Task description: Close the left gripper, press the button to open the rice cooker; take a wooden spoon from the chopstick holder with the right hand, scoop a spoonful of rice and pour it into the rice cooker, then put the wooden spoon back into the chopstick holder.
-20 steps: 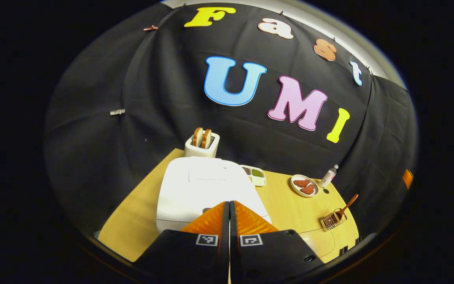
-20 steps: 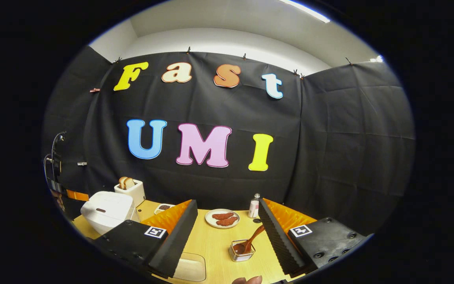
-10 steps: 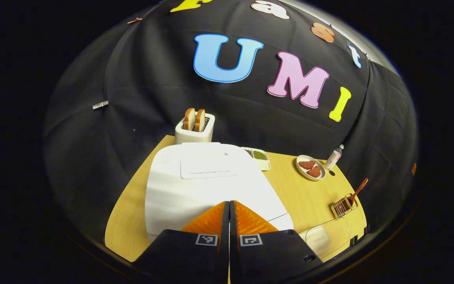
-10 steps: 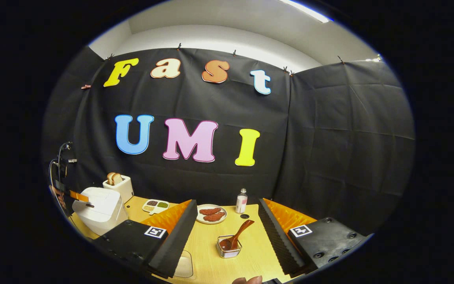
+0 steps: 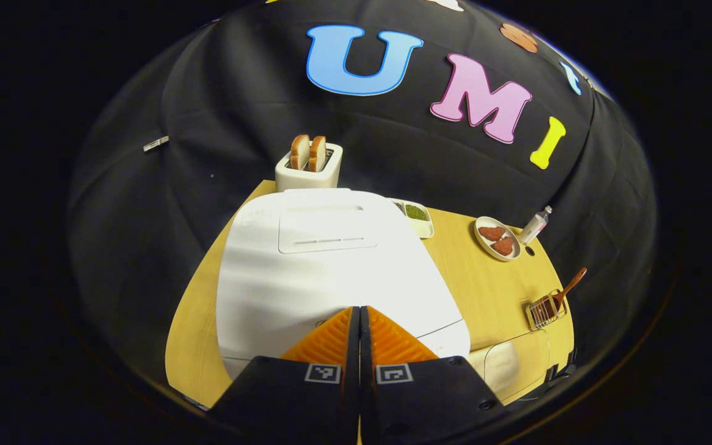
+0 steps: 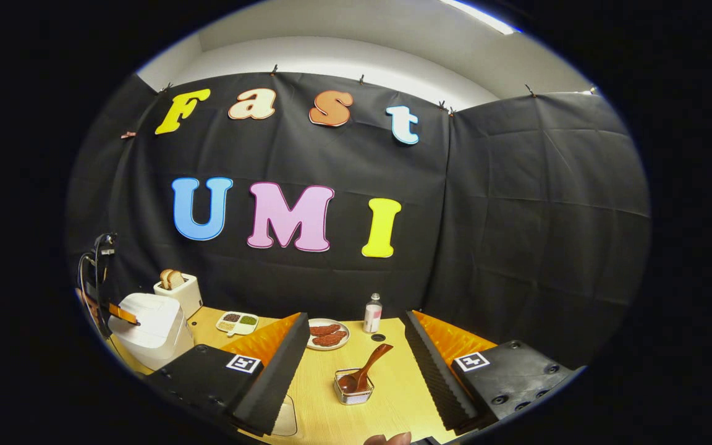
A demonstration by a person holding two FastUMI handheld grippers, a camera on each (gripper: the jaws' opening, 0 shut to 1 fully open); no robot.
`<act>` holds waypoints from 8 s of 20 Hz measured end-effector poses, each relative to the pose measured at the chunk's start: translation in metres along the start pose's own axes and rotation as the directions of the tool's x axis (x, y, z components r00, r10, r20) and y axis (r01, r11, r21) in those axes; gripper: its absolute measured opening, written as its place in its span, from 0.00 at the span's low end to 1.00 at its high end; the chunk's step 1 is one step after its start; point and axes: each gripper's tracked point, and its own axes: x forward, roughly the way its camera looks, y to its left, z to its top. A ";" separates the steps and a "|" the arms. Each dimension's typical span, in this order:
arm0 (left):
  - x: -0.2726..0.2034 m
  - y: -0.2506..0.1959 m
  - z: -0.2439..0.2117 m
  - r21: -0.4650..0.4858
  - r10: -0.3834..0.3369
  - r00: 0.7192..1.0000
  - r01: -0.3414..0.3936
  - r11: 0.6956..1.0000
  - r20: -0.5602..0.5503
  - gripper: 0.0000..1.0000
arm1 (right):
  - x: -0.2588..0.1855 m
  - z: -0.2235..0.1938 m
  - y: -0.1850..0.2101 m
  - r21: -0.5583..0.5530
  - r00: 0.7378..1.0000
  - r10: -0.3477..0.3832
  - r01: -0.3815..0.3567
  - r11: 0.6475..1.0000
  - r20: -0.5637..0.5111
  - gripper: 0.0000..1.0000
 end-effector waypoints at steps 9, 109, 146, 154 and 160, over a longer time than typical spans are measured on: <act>-0.016 -0.001 0.026 0.021 -0.011 0.991 0.008 1.000 0.130 0.10 | -0.001 0.004 -0.002 0.010 1.000 -0.001 0.001 1.000 0.012 0.98; -0.180 -0.093 -0.064 0.075 0.010 0.902 -0.047 0.996 0.432 0.95 | 0.001 -0.188 0.147 0.071 0.843 0.408 -0.411 0.909 -0.350 0.09; -0.188 -0.054 -0.064 0.023 0.066 0.897 -0.085 0.996 0.436 0.94 | 0.010 -0.238 0.160 0.784 0.751 0.531 -0.029 0.621 -0.393 0.09; -0.189 -0.051 -0.067 0.020 0.055 0.897 -0.071 0.997 0.438 0.95 | 0.021 -0.152 0.178 0.844 0.789 0.541 -0.054 0.533 -0.291 0.08; -0.191 -0.046 -0.069 0.021 0.041 0.894 -0.057 0.998 0.446 0.95 | 0.039 -0.053 0.227 0.832 0.822 0.540 -0.165 0.529 -0.181 0.08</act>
